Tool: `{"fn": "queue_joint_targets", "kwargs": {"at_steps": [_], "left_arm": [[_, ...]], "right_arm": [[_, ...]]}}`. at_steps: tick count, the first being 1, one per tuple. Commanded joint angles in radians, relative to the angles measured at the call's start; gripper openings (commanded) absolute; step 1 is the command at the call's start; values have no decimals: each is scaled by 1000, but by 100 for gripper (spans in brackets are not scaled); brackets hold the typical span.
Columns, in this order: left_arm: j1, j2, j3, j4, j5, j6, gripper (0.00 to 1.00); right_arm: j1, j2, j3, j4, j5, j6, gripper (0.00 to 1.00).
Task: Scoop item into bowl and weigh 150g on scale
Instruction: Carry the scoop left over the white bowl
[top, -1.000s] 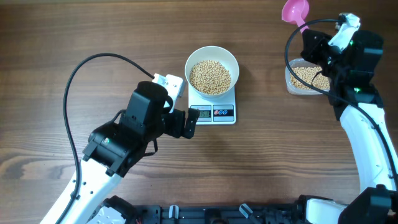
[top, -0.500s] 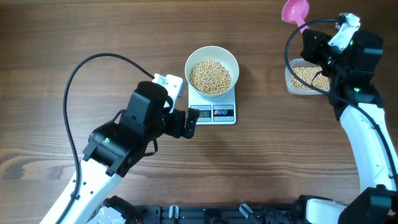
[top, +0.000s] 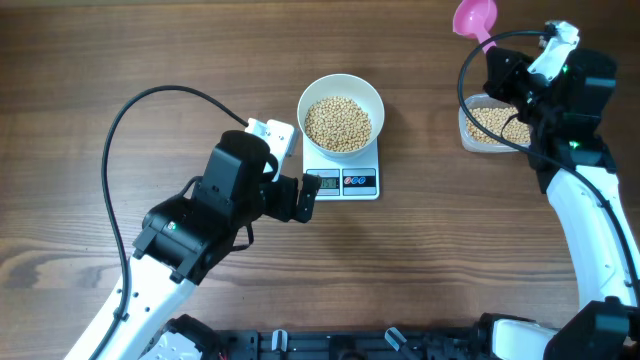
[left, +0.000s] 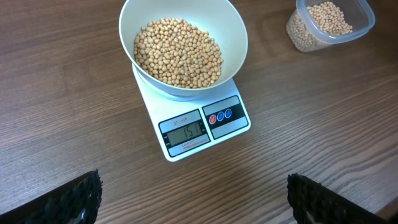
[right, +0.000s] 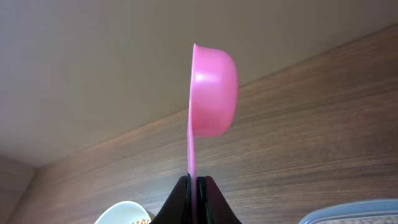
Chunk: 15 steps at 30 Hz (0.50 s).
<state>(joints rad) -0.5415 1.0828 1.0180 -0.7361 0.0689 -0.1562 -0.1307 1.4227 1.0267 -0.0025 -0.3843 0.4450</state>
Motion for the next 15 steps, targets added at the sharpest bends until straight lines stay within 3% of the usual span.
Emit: {"fn": "queue_joint_targets", "kwargs": {"at_steps": [1, 5, 15], "left_arm": [[4, 4, 5, 3, 8, -9, 100], [4, 4, 5, 3, 8, -9, 100], [4, 4, 5, 3, 8, -10, 100]], "right_arm": [[8, -7, 2, 39, -115, -1, 4], [71, -7, 2, 119, -135, -59, 4], [323, -6, 2, -8, -103, -515, 4]]}}
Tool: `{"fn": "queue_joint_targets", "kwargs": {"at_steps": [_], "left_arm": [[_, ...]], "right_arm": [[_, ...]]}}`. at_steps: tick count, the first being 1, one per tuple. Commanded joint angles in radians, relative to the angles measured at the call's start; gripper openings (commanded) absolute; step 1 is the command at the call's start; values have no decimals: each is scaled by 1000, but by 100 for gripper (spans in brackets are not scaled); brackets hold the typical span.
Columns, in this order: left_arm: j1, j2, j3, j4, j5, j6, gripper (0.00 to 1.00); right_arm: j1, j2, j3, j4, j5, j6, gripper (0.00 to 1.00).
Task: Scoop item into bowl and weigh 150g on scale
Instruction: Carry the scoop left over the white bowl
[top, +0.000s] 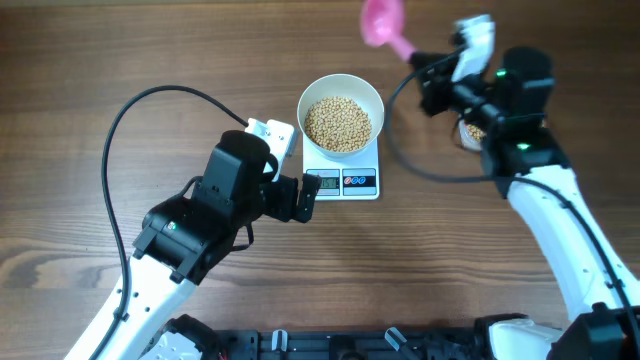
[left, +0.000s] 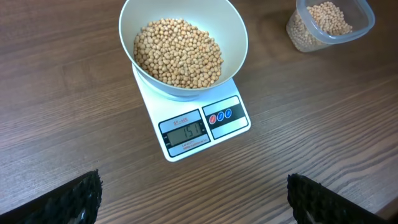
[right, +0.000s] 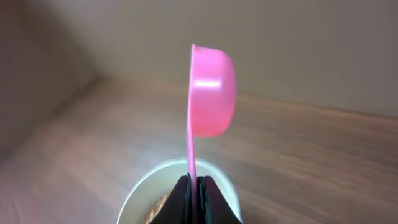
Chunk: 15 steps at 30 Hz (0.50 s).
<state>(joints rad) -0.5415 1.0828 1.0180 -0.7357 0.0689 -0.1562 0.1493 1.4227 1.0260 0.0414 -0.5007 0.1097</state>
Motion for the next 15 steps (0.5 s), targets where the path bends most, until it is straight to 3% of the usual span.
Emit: {"fn": "queue_joint_targets", "kwargs": {"at_steps": [1, 7, 15], "left_arm": [[4, 4, 5, 2, 8, -9, 100], [4, 4, 5, 2, 8, -9, 100], [4, 4, 5, 2, 8, -9, 100]], "right_arm": [[59, -6, 2, -89, 13, -213, 4], [119, -4, 2, -180, 16, -295, 4], [127, 63, 2, -231, 29, -294, 5]]}}
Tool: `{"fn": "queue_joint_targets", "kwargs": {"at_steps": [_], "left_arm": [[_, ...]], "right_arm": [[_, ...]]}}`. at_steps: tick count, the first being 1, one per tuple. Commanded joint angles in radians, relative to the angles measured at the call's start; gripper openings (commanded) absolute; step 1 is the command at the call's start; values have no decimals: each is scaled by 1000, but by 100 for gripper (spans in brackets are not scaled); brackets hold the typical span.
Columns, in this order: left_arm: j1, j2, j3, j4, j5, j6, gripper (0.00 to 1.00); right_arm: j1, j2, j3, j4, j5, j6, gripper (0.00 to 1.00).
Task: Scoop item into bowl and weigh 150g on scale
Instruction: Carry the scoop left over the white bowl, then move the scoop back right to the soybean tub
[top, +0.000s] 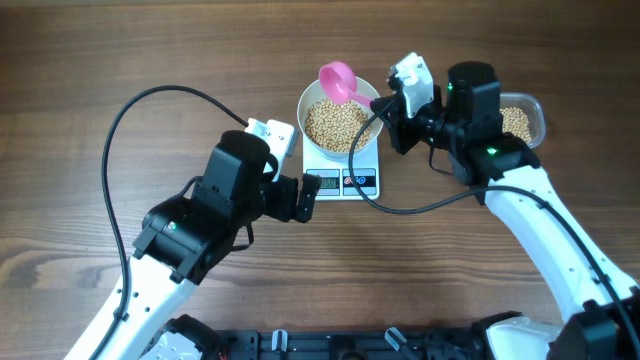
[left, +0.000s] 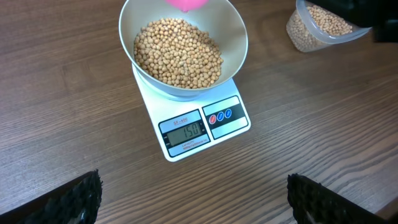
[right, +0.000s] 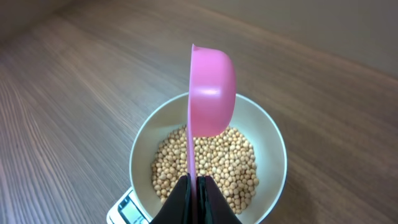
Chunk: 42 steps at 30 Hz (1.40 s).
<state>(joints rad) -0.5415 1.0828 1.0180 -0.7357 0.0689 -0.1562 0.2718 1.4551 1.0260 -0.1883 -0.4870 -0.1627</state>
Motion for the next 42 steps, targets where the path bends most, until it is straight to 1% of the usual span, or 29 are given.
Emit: {"fn": "queue_joint_targets", "kwargs": {"at_steps": [1, 5, 14, 16, 20, 23, 26, 29, 31, 33, 35, 37, 39, 42], "left_arm": [[4, 4, 5, 2, 8, -9, 100], [4, 4, 5, 2, 8, -9, 100], [4, 4, 5, 2, 8, -9, 100], [4, 4, 5, 2, 8, -10, 100], [4, 4, 5, 2, 8, -9, 100], [4, 4, 5, 2, 8, -10, 100], [4, 4, 5, 2, 8, -9, 100], [4, 4, 5, 2, 8, -9, 100], [4, 4, 5, 2, 8, -9, 100], [4, 4, 5, 2, 8, -9, 100], [4, 4, 5, 2, 8, -10, 100], [4, 4, 5, 2, 8, -10, 100], [4, 4, 5, 2, 8, -10, 100], [4, 4, 5, 2, 8, -9, 100]], "right_arm": [[5, 35, 2, -4, 19, -23, 4], [6, 66, 2, -22, 19, -85, 5], [6, 96, 2, -3, 19, -79, 4], [6, 95, 2, 35, 19, -18, 4], [3, 83, 2, 169, 28, 119, 4], [-24, 46, 2, 221, 92, 227, 5], [-93, -17, 2, 220, 175, 279, 4], [-208, -84, 2, 215, 177, 337, 4], [-304, -129, 2, 158, 178, 403, 4], [-389, -159, 2, 32, 177, 484, 4], [-441, -166, 2, -98, 177, 554, 4], [-473, -167, 2, -225, 177, 584, 4], [-483, -167, 2, -306, 178, 584, 4], [-483, -167, 2, -330, 184, 584, 4]]}}
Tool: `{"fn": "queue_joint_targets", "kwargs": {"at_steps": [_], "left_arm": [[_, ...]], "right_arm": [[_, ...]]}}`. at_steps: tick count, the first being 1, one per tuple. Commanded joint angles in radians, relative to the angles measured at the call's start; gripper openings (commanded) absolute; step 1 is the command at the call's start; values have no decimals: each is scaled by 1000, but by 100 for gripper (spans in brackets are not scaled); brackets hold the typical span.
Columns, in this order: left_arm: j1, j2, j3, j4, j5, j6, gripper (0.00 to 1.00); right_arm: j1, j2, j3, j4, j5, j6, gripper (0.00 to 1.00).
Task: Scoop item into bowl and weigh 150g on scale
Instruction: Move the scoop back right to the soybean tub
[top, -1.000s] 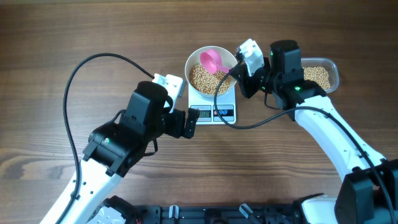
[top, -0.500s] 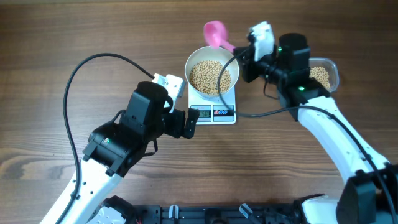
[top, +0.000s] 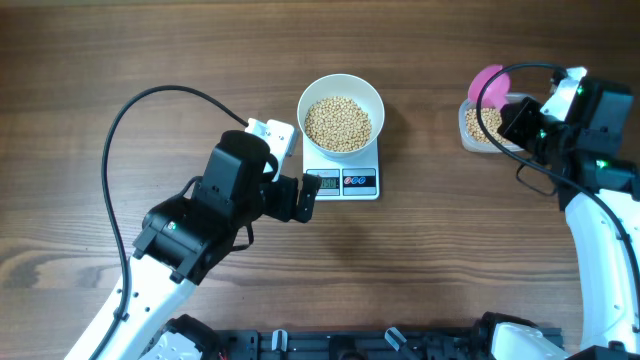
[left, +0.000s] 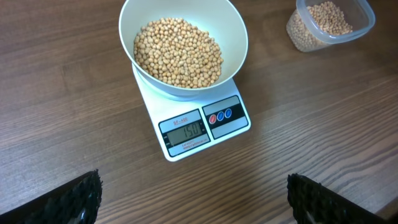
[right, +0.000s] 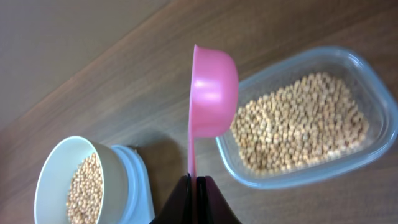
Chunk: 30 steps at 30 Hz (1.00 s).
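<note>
A white bowl (top: 341, 110) heaped with soybeans (left: 178, 52) sits on the white scale (top: 343, 177); its display (left: 184, 131) reads 150. My right gripper (right: 194, 180) is shut on the handle of the pink scoop (right: 212, 90), which stands on edge over the left end of the clear container (right: 305, 127) of soybeans. In the overhead view the pink scoop (top: 487, 82) shows above the container (top: 487, 122). My left gripper (left: 194, 196) hangs open over bare table in front of the scale, with nothing between its fingers (left: 68, 199).
A black cable (top: 140, 140) loops over the table left of the scale. The left arm (top: 200, 215) stands close to the scale's front left corner. The right arm (top: 600, 200) runs along the right edge.
My right gripper has moved with the pink scoop from above the bowl back to the right, over the bean container. The display still reads 150. The left arm has not moved.
The scoop was held high at the far right while the display read 151. Then it was left of the container, near the bowl. Then it stood over the bowl and the display read 150. Now it is over the container again.
</note>
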<state>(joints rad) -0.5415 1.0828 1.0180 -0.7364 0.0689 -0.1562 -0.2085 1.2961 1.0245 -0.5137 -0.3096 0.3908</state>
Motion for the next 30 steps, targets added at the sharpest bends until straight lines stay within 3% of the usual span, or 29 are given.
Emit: {"fn": "queue_joint_targets", "kwargs": {"at_steps": [1, 8, 14, 19, 22, 24, 26, 28, 30], "left_arm": [[4, 4, 5, 3, 8, -10, 100], [4, 4, 5, 3, 8, -10, 100], [4, 4, 5, 3, 8, -9, 100], [4, 4, 5, 3, 8, -10, 100], [4, 4, 5, 3, 8, -9, 100], [4, 4, 5, 3, 8, -10, 100], [4, 4, 5, 3, 8, -10, 100], [4, 4, 5, 3, 8, -9, 100], [4, 4, 5, 3, 8, -10, 100]], "right_arm": [[-3, -8, 4, -9, 20, 32, 4], [-2, -13, 4, -85, 192, 90, 4], [-2, -7, 3, -95, 202, 91, 4], [-2, 45, 1, -146, 193, 196, 6], [-2, 74, 1, -130, 153, 192, 24], [-2, 79, 1, -114, 148, 184, 48], [-2, 78, 2, -95, 149, 161, 55], [-2, 78, 2, -79, 149, 143, 72], [-2, 70, 4, -74, 154, 129, 75]]}}
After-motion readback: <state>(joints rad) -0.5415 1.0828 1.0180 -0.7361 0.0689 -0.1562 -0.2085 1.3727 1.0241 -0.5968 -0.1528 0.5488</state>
